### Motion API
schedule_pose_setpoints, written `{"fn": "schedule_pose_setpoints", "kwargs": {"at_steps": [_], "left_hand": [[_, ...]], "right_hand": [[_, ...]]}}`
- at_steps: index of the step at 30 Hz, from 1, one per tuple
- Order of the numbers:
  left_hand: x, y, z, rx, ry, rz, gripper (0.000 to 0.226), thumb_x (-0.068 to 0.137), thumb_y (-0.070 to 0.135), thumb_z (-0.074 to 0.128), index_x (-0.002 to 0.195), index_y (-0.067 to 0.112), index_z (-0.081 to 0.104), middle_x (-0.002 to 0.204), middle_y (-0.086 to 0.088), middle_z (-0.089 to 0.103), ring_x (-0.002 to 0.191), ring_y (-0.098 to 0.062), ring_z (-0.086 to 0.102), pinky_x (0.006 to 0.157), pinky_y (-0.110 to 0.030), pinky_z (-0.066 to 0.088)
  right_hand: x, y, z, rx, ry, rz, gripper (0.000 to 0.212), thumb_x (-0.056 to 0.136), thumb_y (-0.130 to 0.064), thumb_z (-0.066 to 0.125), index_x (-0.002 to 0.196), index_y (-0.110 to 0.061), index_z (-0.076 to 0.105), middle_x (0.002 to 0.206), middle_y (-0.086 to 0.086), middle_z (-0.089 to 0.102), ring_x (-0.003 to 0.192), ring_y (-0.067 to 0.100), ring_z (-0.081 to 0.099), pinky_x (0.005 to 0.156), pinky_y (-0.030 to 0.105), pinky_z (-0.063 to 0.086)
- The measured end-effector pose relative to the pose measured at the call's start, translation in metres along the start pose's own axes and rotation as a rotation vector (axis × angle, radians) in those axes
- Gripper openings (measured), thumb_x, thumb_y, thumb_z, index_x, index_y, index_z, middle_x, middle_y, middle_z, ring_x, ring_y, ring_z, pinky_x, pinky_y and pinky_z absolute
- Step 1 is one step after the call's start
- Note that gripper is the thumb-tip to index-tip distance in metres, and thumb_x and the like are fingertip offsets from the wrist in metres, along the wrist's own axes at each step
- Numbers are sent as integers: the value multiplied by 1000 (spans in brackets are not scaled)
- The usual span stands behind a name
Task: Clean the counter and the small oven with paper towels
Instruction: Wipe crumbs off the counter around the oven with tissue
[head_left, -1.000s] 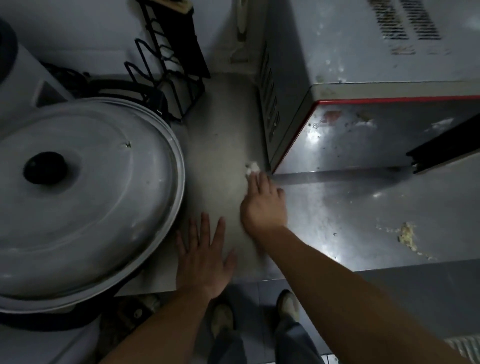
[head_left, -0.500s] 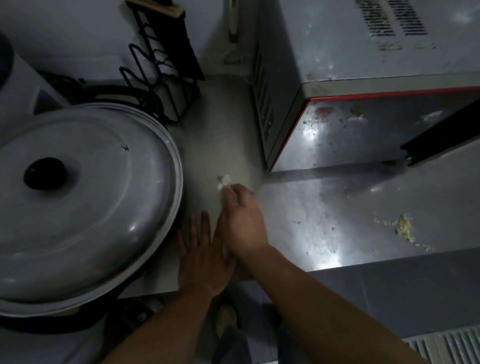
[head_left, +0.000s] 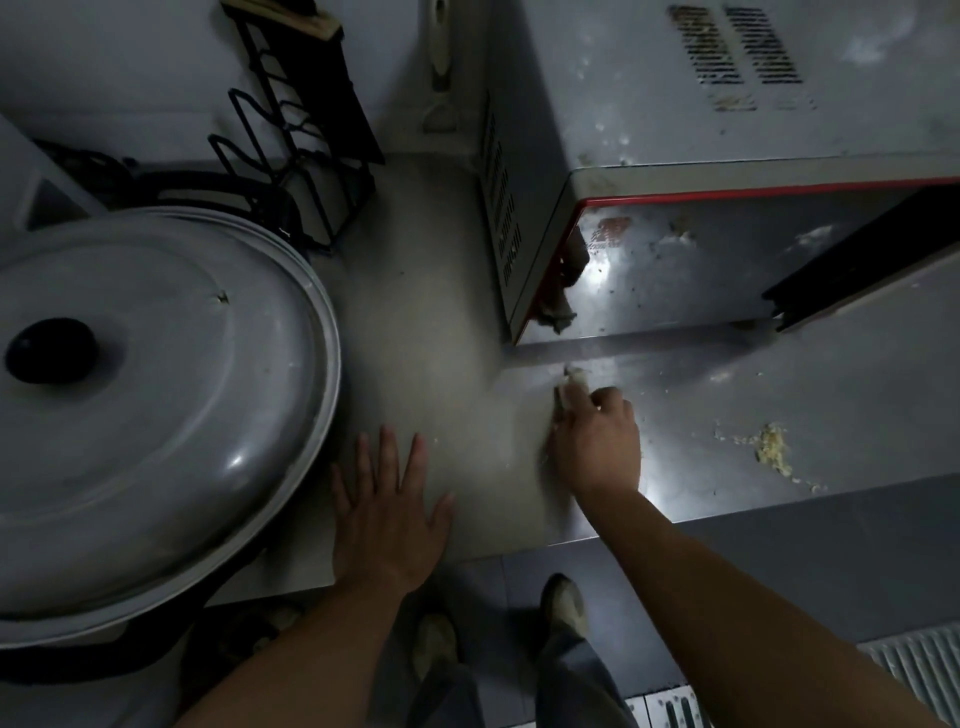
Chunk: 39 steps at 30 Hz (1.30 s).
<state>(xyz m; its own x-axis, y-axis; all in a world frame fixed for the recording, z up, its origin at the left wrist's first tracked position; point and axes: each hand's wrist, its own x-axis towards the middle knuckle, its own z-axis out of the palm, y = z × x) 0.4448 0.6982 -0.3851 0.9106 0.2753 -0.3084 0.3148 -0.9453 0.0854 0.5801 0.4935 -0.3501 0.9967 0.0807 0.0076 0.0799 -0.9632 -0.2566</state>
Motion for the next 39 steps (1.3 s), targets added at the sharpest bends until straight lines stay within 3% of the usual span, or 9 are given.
{"fn": "schedule_pose_setpoints", "kwargs": {"at_steps": [6,9,13,20,23,28,32,36,39], "left_hand": [[0,1,-1,4,14,-11,81,90,71,20,160,33,3,168,-6,-10,152,-32,-18,119,-59,-7],[0,1,0,9,14,-7,81,90,72,17,157,34,-9,166,-6,-18,151,-31,-22,120,-58,-9],[0,0,0,7,14,-11,81,90,72,18,157,34,-10,166,-6,-17,152,-32,-20,120,-59,-7],[-1,1,1,-6,17,-15,81,91,71,20,158,34,-8,166,-6,-16,152,-31,-19,120,-58,-7],[0,0,0,0,18,-12,82,91,71,18,159,32,-6,166,-7,-15,152,-32,-17,120,-58,-6],[0,0,0,-17,18,-19,84,90,68,24,161,27,6,168,-7,-6,154,-33,-11,121,-60,1],[0,0,-1,-27,28,-18,85,90,67,26,161,22,13,168,-8,3,154,-33,-5,120,-60,4],[-1,2,-3,-15,2,-10,86,87,64,10,159,20,-4,168,-7,-10,153,-31,-16,121,-57,-6],[-1,2,-3,-16,8,-2,89,82,60,13,158,19,-9,167,-7,-12,153,-31,-16,121,-57,-5]], "right_hand": [[6,-54,19,118,20,-357,37,83,-13,70,119,-20,68,105,11,58,90,30,55,64,31,49],[13,-64,31,85,-84,-327,38,88,-18,58,125,-21,64,108,11,55,97,32,51,75,36,51],[30,-43,29,-75,-107,-359,47,89,-28,56,134,-20,55,101,16,57,89,37,54,73,40,48],[80,42,-9,-137,-176,162,44,96,-41,52,130,-14,50,121,20,53,105,41,58,85,42,48],[79,59,-21,-91,-148,232,36,96,-38,53,125,-17,56,119,17,54,100,39,61,81,37,48],[33,8,-26,127,26,-154,41,90,-32,50,126,-18,62,106,18,60,80,39,62,66,35,50],[-21,-58,-4,240,-85,-372,40,92,-32,53,130,-20,61,100,9,60,80,28,61,65,29,49],[-51,-97,28,203,-215,-428,41,94,-38,47,129,-24,62,99,9,61,86,29,60,69,33,51],[-55,-105,36,107,-214,-532,39,90,-34,55,126,-24,65,93,10,61,79,30,60,64,32,49]]}}
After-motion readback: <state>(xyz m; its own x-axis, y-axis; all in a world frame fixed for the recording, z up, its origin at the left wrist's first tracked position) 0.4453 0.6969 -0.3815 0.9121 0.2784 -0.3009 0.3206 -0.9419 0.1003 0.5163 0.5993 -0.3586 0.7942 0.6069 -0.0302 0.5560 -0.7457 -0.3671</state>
